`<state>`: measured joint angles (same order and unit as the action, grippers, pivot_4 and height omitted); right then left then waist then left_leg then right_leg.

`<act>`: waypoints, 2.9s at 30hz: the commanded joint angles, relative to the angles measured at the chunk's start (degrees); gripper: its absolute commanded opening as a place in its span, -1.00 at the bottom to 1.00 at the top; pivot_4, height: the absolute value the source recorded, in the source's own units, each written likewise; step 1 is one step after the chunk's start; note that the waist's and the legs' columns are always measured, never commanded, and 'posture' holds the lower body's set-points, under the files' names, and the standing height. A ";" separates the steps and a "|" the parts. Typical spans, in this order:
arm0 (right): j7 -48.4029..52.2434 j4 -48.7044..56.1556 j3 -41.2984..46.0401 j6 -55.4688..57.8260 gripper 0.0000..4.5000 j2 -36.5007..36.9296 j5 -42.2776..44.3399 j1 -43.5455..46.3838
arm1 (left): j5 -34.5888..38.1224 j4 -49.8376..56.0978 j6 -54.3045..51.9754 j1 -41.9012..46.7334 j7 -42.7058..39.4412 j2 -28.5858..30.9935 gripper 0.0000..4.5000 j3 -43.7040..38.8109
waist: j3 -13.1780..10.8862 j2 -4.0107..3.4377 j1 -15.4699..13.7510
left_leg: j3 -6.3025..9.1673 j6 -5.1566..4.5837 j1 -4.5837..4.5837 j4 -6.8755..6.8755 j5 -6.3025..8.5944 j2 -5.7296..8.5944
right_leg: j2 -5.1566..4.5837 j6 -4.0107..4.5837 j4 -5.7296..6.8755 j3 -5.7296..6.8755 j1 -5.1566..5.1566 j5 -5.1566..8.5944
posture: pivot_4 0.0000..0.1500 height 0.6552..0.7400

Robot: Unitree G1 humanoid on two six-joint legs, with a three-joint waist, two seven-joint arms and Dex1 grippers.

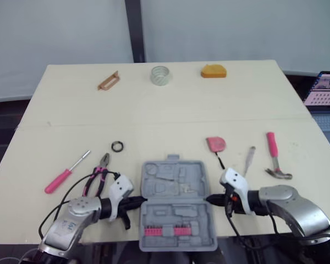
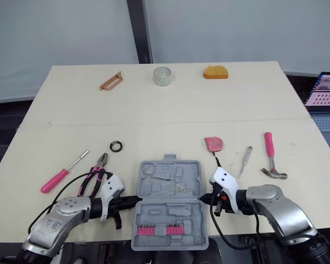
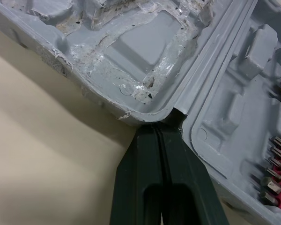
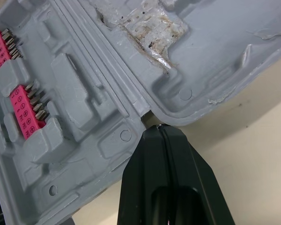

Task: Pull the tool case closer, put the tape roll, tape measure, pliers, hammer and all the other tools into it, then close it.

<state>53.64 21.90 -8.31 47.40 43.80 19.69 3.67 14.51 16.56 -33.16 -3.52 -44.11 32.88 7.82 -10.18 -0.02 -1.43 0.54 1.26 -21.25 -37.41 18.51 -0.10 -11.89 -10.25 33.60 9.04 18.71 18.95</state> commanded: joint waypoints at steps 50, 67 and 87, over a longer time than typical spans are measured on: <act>-0.65 -0.48 8.13 -4.95 -1.00 4.80 3.02 -4.88 | 5.85 5.51 -0.31 -5.91 -1.17 4.96 -0.98 -12.18 | 0.00 0.01 -0.03 | -0.01 0.00 0.00 0.00 0.00 -0.01 | 0.00 0.00 -0.01 0.00 -0.01 0.00 | 1.00 1.00; 7.39 12.71 31.94 -13.80 -1.00 5.74 13.98 -25.82 | 19.51 17.25 12.56 -26.87 -15.37 5.68 -0.98 -38.74 | 0.00 0.04 -0.24 | -0.04 -0.04 0.04 0.04 0.03 -0.04 | 0.01 0.01 -0.13 0.02 -0.10 0.00 | 1.00 1.00; 8.93 8.92 32.11 -18.87 0.98 4.39 13.54 -33.08 | 15.07 8.87 25.53 -37.83 -20.04 4.06 1.00 -40.81 | 0.00 0.13 -0.18 | -0.05 -0.11 0.04 0.01 0.12 -0.06 | 0.01 0.04 -0.17 0.03 -0.12 0.02 | 1.00 1.00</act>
<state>61.73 30.61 23.30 29.66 48.62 32.84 -29.18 29.38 25.65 -8.60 -40.64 -64.38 37.21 -31.71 -10.18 0.11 -1.61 0.49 1.14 -21.21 -37.40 18.63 -0.16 -11.88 -10.21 33.42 9.07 18.59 18.97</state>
